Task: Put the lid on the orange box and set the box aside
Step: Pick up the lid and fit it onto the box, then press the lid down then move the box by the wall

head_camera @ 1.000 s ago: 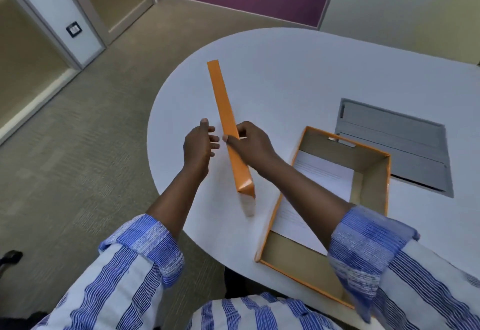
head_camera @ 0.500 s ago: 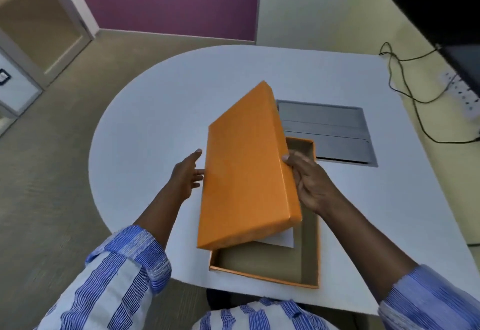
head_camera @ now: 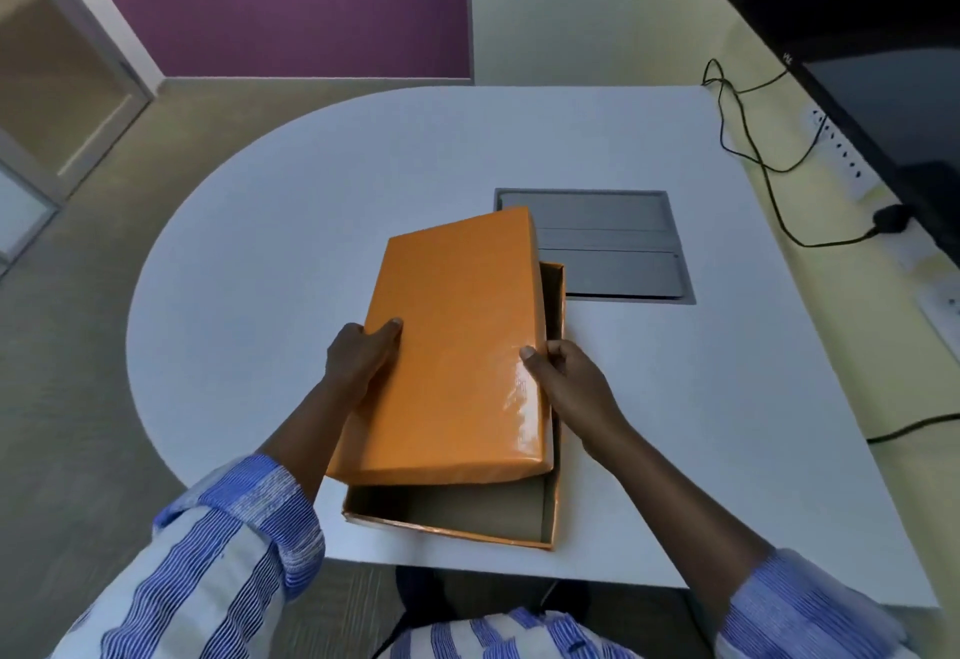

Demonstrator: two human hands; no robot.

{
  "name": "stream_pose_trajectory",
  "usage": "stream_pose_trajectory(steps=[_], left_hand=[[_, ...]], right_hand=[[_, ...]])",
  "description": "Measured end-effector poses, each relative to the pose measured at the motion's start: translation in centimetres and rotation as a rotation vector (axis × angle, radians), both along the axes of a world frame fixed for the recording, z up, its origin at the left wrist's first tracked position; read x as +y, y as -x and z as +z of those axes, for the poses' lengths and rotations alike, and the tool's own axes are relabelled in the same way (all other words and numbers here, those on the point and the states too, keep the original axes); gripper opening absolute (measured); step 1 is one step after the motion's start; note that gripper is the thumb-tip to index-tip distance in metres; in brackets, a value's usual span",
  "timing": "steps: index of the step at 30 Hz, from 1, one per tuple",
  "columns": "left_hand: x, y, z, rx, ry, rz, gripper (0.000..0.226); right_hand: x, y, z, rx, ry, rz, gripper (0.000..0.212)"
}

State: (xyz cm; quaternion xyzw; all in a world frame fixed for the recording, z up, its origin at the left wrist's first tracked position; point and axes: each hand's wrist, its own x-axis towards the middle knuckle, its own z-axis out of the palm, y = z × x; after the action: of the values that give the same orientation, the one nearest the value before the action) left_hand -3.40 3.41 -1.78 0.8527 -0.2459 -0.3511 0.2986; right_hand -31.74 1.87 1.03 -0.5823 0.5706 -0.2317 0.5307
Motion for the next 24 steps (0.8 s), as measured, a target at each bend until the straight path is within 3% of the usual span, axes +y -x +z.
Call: stream_pose_trajectory(steps=[4, 9, 14, 20, 24], left_hand=[[0.1, 2.1, 0.2, -0.14, 0.016, -0.073, 0.055], [0.1, 3.2, -0.1, -0.196, 0.043, -0.171, 0.068], [0.0, 2.9, 0.1, -0.258, 0.054, -0.291, 0.067], [0.7, 1.6, -0.1, -0.207, 0.058, -0.375, 0.073], [1.7, 0.6, -0.4, -0.094, -0.05, -0.38, 0.081]], right_hand=[[0.4, 1.1, -1.6, 0.175, 0.166, -0.045, 0.039], [1.8, 2.0, -3.1, 0.181, 0.017, -0.052, 0.058], [3.4, 1.1, -3.7, 0.102, -0.092, -0.135, 0.046], [4.0, 0.5, -3.6, 0.13, -0.156, -0.192, 0.06], [4.2, 0.9, -3.0, 0.197, -0.267, -0.219, 0.079]])
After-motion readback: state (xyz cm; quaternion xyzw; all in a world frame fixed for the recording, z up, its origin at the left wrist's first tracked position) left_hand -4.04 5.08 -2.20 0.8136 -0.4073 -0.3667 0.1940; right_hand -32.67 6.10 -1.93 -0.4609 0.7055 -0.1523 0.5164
